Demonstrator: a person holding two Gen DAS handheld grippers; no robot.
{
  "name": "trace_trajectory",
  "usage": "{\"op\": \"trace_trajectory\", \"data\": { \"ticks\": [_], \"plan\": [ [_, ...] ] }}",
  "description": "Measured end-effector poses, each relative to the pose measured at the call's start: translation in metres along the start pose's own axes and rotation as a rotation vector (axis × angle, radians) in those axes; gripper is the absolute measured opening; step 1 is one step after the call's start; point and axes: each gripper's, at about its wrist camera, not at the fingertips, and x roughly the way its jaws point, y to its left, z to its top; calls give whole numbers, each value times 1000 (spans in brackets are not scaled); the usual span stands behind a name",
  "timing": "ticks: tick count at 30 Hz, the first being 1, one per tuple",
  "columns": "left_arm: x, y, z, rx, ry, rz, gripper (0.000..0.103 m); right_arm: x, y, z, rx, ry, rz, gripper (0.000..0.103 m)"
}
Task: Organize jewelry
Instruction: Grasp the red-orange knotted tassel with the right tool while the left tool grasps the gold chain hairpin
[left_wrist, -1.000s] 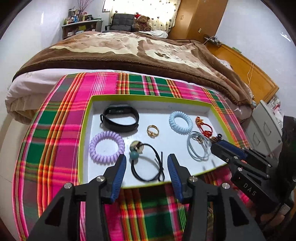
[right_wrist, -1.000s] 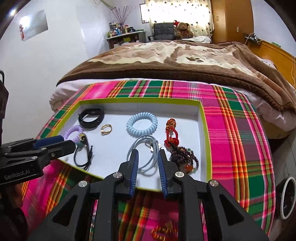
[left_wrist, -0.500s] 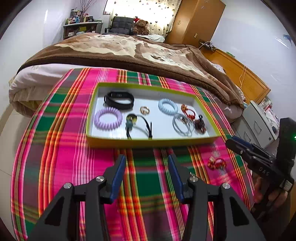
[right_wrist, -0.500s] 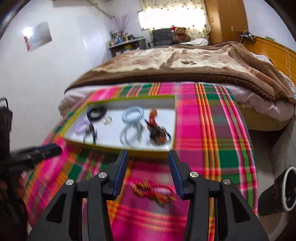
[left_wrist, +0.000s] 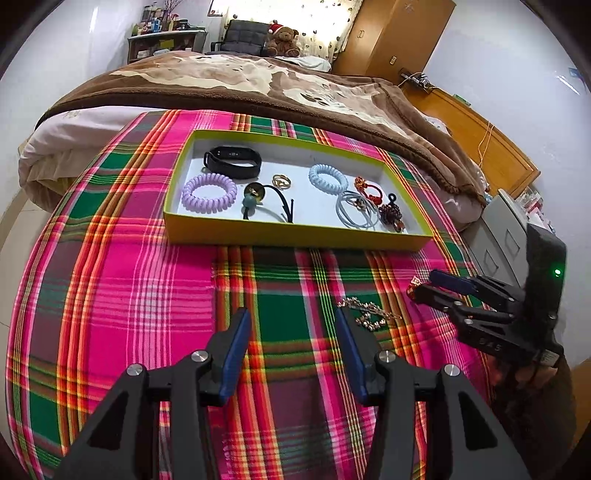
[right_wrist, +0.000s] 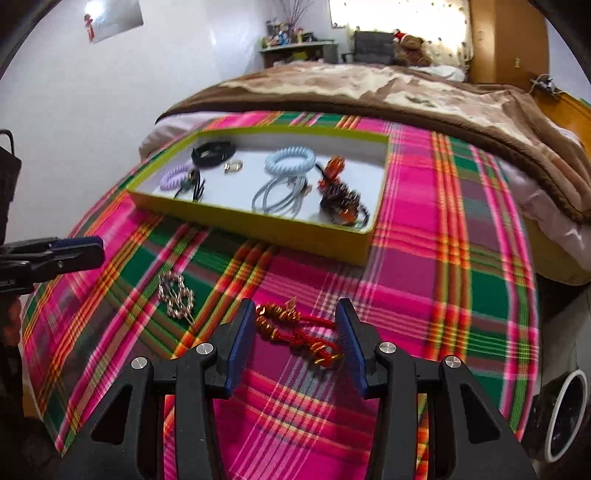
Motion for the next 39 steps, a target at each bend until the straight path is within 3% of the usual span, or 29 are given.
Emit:
{"op": "trace_trajectory", "data": {
  "ticks": [11, 15, 23, 27, 29, 31, 39],
  "plan": [
    [8, -8, -4, 9, 28, 0, 49, -18, 14, -19, -43, 36, 73, 46],
    [9, -10, -6, 15, 35, -2, 49, -20, 8, -14, -19, -16, -55, 46],
    [12, -14, -6, 22, 41, -5, 49, -9, 2, -13, 3, 25, -24, 46],
    [14, -15, -6, 20, 45, -2, 49, -8, 12, -16, -32, 28, -77, 45],
    [14, -15, -6, 22, 48, 0, 49, -8, 16, -17, -43, 25, -92, 35],
    [15, -16, -6, 25, 51, 1, 49, -9, 17, -18, -41, 26, -88, 16],
    [23, -25, -1, 77, 56, 11, 49, -22, 6, -25, 31, -7, -96, 12]
  ]
}}
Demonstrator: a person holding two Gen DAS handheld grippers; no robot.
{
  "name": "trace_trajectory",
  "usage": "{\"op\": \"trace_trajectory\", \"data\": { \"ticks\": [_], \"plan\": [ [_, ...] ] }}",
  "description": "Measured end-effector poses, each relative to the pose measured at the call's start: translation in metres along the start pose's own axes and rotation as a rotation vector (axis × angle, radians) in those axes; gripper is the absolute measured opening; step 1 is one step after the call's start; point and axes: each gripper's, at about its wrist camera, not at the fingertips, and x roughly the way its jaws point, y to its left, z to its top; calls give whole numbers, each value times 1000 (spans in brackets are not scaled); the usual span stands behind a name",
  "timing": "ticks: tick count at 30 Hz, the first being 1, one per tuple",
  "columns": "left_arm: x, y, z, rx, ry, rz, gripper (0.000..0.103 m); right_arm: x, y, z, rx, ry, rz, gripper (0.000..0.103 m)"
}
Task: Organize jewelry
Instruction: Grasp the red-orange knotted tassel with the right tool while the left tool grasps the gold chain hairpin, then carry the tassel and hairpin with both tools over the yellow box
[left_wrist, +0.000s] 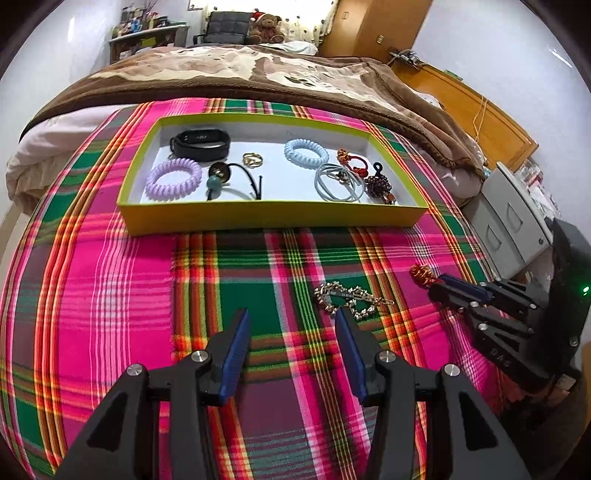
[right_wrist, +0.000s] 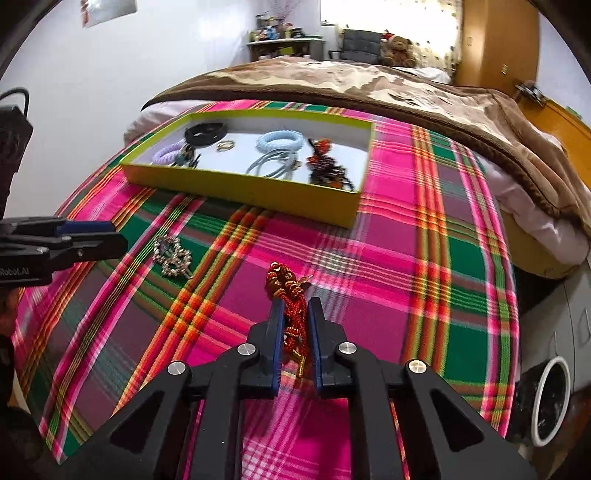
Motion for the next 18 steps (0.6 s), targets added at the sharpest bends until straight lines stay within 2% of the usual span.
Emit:
{"op": "trace_trajectory", "data": {
  "ticks": [3, 8, 11, 14, 18],
  "plan": [
    [5, -9, 5, 55, -10, 42, 49, -10, -10, -2, 66, -25, 38, 12],
    [18, -21, 14, 103, 2, -45, 49, -23, -20, -11, 145, -55, 41, 12],
    [23, -26, 15, 112, 10, -14, 49, -28, -22, -14, 161, -64, 31, 12],
    [23, -31, 14, 129, 23, -73, 49, -30, -23, -17, 180, -69, 33, 13],
    [21, -41, 5, 166, 37, -85, 50, -31, -25, -19, 199, -73, 37, 13]
  ]
}}
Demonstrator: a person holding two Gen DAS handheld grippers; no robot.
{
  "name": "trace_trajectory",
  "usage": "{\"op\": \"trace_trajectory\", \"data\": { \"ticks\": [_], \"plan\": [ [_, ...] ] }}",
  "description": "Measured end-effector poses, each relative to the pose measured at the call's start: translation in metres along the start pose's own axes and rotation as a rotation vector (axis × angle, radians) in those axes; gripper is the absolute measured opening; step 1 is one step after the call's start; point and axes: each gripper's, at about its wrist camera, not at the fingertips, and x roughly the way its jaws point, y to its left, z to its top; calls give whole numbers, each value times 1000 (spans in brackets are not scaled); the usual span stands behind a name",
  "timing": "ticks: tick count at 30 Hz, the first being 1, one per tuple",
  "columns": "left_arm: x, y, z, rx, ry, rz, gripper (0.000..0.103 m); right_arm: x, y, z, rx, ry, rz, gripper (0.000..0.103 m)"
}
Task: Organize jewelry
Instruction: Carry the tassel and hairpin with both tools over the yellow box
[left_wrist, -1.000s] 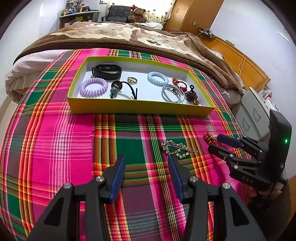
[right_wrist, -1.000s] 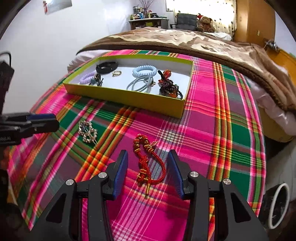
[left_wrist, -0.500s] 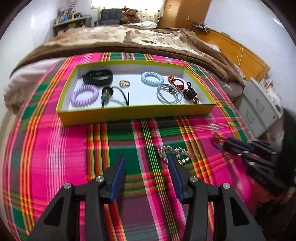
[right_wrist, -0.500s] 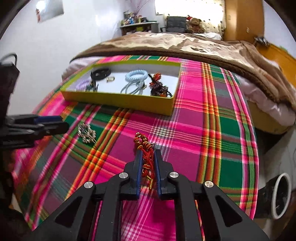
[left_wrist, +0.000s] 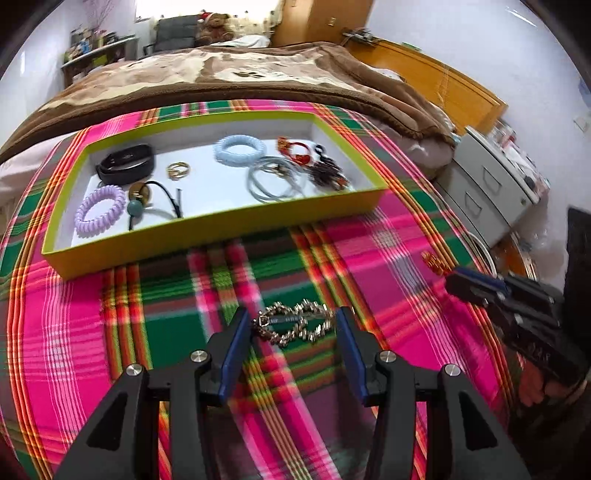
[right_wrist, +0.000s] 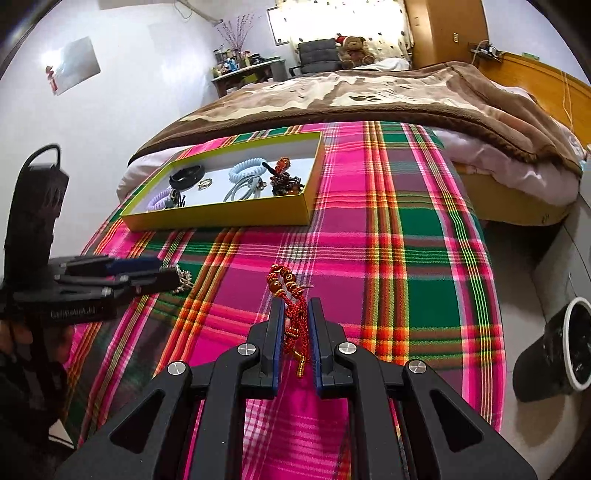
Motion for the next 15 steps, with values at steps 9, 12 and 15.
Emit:
{"op": "trace_trajectory", "data": {
  "ticks": [9, 12, 15],
  "plan": [
    [-6, -22, -11, 93, 9, -12, 50, -1, -2, -3, 14, -3, -2, 13],
    [-2, -22, -3, 145, -6, 47, 50, -2, -2, -3, 14, -4, 0, 13],
    [9, -19, 2, 150, 22, 73, 50, -1, -1, -3, 13, -1, 2, 13]
  ]
}}
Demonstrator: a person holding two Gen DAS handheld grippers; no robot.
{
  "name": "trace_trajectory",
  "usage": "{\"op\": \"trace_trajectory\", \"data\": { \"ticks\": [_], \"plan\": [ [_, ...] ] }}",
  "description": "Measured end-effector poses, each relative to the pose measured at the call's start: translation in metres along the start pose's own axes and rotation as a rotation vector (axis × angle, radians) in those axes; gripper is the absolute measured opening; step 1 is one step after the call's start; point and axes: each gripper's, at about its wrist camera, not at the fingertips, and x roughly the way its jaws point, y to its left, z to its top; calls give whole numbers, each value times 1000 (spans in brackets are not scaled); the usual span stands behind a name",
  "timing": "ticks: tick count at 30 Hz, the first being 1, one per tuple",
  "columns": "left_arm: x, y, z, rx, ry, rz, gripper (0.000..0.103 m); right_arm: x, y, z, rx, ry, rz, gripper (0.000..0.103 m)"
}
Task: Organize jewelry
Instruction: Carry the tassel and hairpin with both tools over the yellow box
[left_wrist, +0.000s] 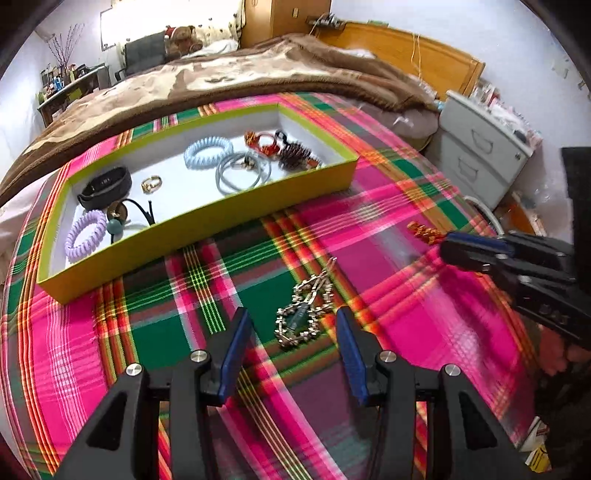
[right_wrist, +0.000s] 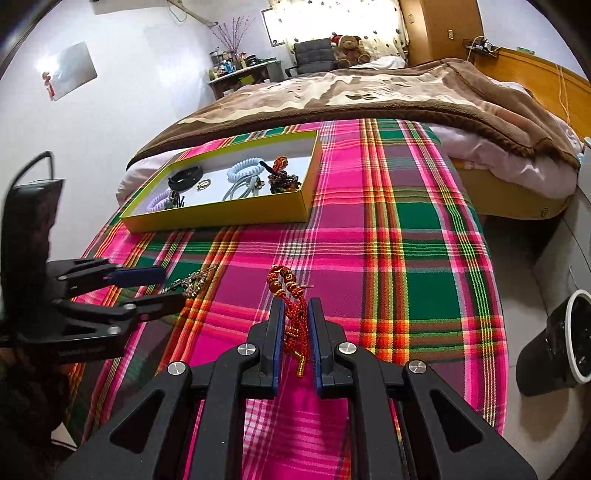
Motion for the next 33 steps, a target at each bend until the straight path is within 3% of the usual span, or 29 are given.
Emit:
{"op": "trace_trajectory", "data": {
  "ticks": [3, 10, 14, 33],
  "plan": [
    [1, -8, -1, 54, -13, 3, 50, 0, 0, 0, 1, -1, 2, 13],
    [3, -7, 2, 50, -14, -4, 49, 1, 0, 0, 7, 1, 5, 13],
    [2, -9, 1, 51, -20, 1, 35, 3, -1, 0, 9, 3, 6, 13],
    [-10, -4, -1, 5, -46, -28, 35, -1, 6, 0, -3, -10, -5, 13]
  ]
}}
